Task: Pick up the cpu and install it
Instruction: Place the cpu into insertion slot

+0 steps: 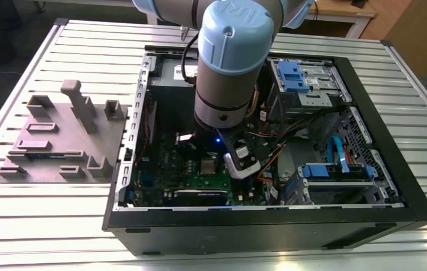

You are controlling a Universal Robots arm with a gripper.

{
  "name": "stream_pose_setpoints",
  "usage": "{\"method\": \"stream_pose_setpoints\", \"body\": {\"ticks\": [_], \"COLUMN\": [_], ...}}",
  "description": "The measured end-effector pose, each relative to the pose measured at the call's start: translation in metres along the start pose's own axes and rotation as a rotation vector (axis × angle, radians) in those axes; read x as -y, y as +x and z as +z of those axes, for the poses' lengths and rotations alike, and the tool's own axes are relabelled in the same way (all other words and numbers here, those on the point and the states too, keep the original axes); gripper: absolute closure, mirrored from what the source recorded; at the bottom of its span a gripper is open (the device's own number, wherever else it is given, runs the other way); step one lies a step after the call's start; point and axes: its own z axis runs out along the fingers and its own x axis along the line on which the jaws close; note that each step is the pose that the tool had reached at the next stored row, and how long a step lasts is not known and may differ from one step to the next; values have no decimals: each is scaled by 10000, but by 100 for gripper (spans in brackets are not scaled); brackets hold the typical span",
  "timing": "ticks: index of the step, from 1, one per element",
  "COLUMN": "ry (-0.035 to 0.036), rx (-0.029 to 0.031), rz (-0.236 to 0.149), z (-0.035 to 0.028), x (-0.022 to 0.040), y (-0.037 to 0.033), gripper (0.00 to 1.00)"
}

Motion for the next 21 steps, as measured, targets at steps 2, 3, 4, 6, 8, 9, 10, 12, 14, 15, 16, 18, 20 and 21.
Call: {"method": "stream_pose_setpoints", "body": {"ticks": [2, 3, 4, 6, 8, 9, 10, 12, 14, 15, 16, 18, 20, 21], "ry": [-2, -4, -2, 1, -1, 0, -1, -1, 3, 4, 4, 6, 6, 6], "rx": [1, 1, 0, 0, 0, 0, 1, 1, -2, -4, -6, -7, -7, -7], "rz": [-1, 0, -1, 0, 0, 0, -1, -19, -105, -164, -220, -271, -276, -277], "z": [0, -1, -3, -7, -10, -12, -12, -12, -13, -13, -13, -13, -13, -12], "x": [0, -1, 0, 0, 0, 0, 0, 0, 0, 0, 0, 0, 2, 3], "y": [0, 0, 0, 0, 0, 0, 0, -1, -6, -8, -10, -11, -12, -11], "gripper": [55, 55, 54, 48, 48, 48, 48, 48, 48, 48, 48, 48, 48, 48]}}
